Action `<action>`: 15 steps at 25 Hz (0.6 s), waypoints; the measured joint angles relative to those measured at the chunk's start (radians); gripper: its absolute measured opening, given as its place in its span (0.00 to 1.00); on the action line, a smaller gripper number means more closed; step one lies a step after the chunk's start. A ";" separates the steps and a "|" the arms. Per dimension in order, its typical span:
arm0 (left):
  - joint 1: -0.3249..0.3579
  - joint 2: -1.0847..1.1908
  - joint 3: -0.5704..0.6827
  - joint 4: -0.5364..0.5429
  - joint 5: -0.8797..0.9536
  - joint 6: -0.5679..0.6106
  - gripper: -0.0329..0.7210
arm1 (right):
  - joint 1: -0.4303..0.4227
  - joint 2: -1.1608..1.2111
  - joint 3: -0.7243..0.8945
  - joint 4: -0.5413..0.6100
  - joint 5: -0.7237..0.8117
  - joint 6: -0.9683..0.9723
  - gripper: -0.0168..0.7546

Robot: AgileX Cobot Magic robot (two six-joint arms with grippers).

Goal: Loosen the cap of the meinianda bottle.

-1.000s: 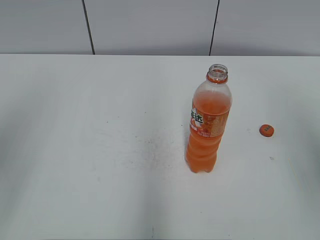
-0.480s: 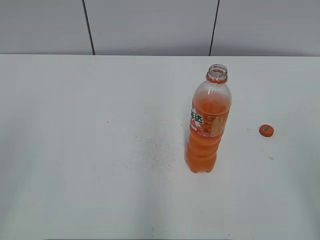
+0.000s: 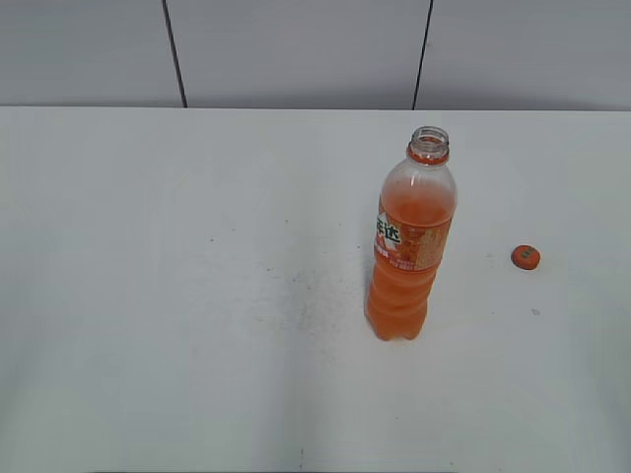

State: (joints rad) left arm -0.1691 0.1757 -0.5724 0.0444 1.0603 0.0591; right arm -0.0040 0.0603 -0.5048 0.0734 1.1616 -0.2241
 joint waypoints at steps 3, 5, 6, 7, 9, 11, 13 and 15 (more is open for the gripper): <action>0.000 -0.074 0.008 -0.006 -0.019 0.000 0.62 | 0.000 -0.052 0.002 0.000 0.001 0.000 0.68; 0.000 -0.125 0.009 -0.007 -0.020 0.000 0.62 | 0.000 -0.066 0.002 0.000 0.001 0.000 0.66; 0.000 -0.152 0.010 -0.007 -0.023 0.000 0.62 | 0.000 -0.068 0.003 0.000 0.000 0.000 0.65; 0.000 -0.169 0.010 -0.008 -0.021 0.000 0.62 | 0.000 -0.069 0.004 0.000 -0.001 0.000 0.64; 0.000 -0.183 0.010 -0.008 -0.023 0.000 0.62 | 0.000 -0.069 0.005 0.002 -0.010 0.000 0.64; 0.000 -0.183 0.010 -0.009 -0.024 0.000 0.62 | 0.000 -0.070 0.014 0.002 -0.045 0.000 0.63; 0.000 -0.183 0.010 -0.009 -0.024 0.000 0.62 | 0.000 -0.070 0.043 0.003 -0.103 0.000 0.63; 0.000 -0.183 0.010 -0.009 -0.024 0.000 0.62 | 0.000 -0.069 0.061 0.003 -0.116 0.000 0.63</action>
State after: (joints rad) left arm -0.1691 -0.0069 -0.5624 0.0352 1.0365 0.0591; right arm -0.0040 -0.0088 -0.4434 0.0763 1.0460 -0.2241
